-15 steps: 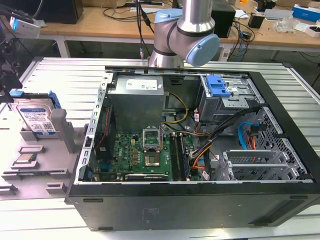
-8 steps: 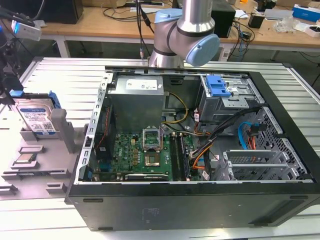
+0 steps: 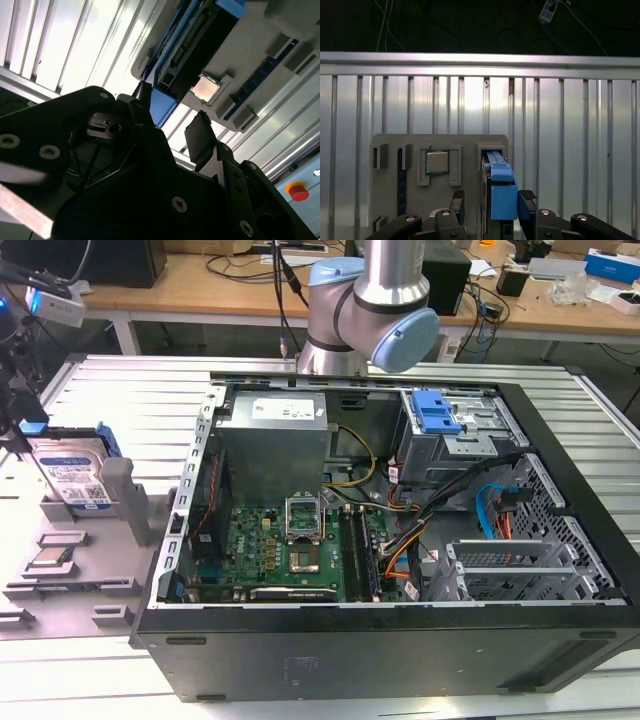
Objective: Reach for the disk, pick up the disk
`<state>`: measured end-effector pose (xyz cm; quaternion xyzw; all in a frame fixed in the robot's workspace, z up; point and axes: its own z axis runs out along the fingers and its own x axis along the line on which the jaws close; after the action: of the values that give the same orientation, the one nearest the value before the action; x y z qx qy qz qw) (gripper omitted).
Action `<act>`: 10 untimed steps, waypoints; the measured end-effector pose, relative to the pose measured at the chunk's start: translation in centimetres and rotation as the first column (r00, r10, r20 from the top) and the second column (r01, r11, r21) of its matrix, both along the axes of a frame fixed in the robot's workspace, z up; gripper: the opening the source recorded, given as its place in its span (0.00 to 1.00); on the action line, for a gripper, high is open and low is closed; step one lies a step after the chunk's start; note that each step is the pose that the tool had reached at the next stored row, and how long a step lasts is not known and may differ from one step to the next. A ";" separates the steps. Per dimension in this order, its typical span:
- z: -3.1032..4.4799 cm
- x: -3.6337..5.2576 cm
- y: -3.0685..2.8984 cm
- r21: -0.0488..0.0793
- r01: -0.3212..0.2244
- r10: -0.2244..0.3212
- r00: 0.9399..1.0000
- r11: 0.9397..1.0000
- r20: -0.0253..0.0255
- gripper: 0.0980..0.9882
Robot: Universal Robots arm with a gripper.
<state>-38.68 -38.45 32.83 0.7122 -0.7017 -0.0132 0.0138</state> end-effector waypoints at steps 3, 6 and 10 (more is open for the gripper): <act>-0.15 0.00 0.00 0.000 0.000 0.000 1.000 1.000 0.000 0.50; -0.30 0.00 0.00 0.000 0.000 0.000 1.000 1.000 0.000 0.50; -0.48 0.00 0.00 0.000 0.000 0.000 1.000 1.000 0.000 0.50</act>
<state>-38.68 -38.45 32.35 0.7122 -0.7017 -0.0132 0.0138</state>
